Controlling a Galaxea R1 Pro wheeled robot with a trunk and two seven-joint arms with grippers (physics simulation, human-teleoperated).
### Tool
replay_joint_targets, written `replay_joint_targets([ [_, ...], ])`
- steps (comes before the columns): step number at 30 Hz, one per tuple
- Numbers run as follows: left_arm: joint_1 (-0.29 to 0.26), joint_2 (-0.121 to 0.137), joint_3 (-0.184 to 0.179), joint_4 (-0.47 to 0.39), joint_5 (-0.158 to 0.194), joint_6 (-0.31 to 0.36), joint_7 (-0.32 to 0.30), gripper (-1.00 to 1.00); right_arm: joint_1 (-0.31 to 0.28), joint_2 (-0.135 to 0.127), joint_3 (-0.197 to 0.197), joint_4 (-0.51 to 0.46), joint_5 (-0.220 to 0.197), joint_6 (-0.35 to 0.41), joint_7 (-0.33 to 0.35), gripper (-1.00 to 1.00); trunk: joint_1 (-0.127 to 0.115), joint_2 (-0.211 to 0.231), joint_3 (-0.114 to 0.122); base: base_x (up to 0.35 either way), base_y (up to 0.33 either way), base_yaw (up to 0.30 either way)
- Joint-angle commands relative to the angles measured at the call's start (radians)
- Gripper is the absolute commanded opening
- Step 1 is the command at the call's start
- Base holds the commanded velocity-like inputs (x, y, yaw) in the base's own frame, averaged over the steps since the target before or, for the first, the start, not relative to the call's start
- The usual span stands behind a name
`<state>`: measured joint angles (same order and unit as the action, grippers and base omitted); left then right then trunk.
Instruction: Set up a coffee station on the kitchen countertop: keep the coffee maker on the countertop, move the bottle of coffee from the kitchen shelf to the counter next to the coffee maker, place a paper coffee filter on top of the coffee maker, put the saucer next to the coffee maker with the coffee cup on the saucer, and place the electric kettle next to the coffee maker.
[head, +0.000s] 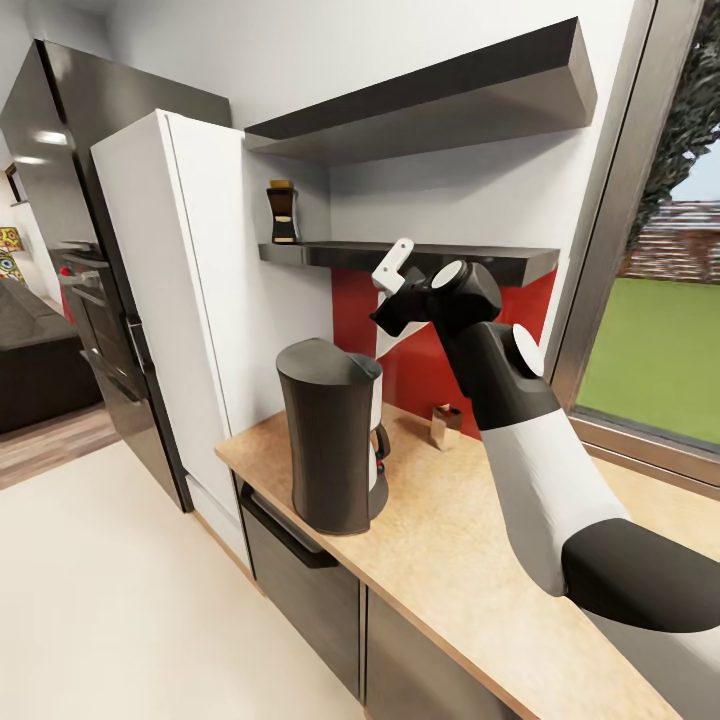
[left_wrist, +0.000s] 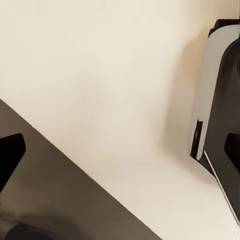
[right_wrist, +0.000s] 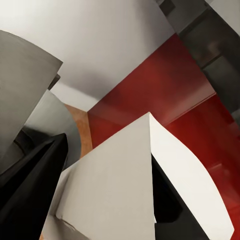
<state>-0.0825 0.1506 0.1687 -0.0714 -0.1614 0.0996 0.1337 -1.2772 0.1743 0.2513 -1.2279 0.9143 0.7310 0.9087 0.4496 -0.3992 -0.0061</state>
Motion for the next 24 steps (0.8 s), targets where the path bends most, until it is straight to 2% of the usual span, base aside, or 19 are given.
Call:
replay_joint_targets([
  [1, -0.001, 0.001, 0.009, -0.011, -0.010, -0.001, 0.001, 1.00, -0.001, 0.000, 0.000, -0.001, 0.008, 0.004, 0.007, -1.00, 0.000, -0.001, -0.001, 0.013, 0.000, 0.000],
  [2, -0.002, 0.003, 0.010, -0.026, -0.009, -0.016, 0.001, 1.00, -0.001, 0.000, 0.000, -0.001, 0.008, 0.004, 0.007, -1.00, 0.000, -0.001, -0.001, 0.089, 0.000, 0.000],
  [5, -0.007, 0.011, 0.017, -0.153, -0.001, -0.140, -0.006, 1.00, -0.001, 0.000, 0.000, -0.001, 0.008, 0.004, 0.007, -1.00, 0.000, -0.001, -0.001, 0.098, 0.000, 0.000],
  [7, -0.008, 0.012, 0.019, -0.187, 0.001, -0.161, -0.022, 1.00, -0.001, 0.000, 0.000, -0.001, 0.008, 0.004, 0.007, -1.00, 0.000, -0.001, -0.001, 0.021, 0.000, 0.000],
  [9, -0.010, 0.013, 0.019, -0.206, 0.001, -0.170, -0.070, 1.00, -0.001, 0.000, 0.000, -0.001, 0.008, 0.004, 0.007, -1.00, 0.000, -0.001, -0.001, 0.009, 0.000, 0.000],
  [10, -0.010, 0.014, 0.019, -0.217, 0.002, -0.172, -0.126, 1.00, -0.001, 0.000, 0.000, 0.000, 0.008, 0.004, 0.007, -1.00, 0.000, -0.001, -0.001, 0.004, 0.000, 0.000],
  [13, -0.010, 0.014, 0.020, -0.232, 0.001, -0.176, -0.218, 1.00, 0.001, 0.000, 0.000, 0.001, 0.008, 0.004, 0.007, -1.00, 0.000, -0.001, -0.001, 0.001, 0.000, 0.000],
  [18, -0.010, 0.017, 0.022, -0.238, 0.010, -0.178, -0.253, 1.00, 0.001, 0.000, 0.000, 0.013, 0.008, 0.004, 0.007, -1.00, 0.000, -0.001, -0.001, 0.009, 0.024, 0.000],
  [24, -0.008, 0.029, 0.023, -0.238, 0.062, -0.178, -0.256, 1.00, 0.002, 0.000, 0.000, 0.020, 0.008, 0.004, 0.007, -1.00, 0.000, -0.001, -0.001, 0.104, 0.232, 0.000],
])
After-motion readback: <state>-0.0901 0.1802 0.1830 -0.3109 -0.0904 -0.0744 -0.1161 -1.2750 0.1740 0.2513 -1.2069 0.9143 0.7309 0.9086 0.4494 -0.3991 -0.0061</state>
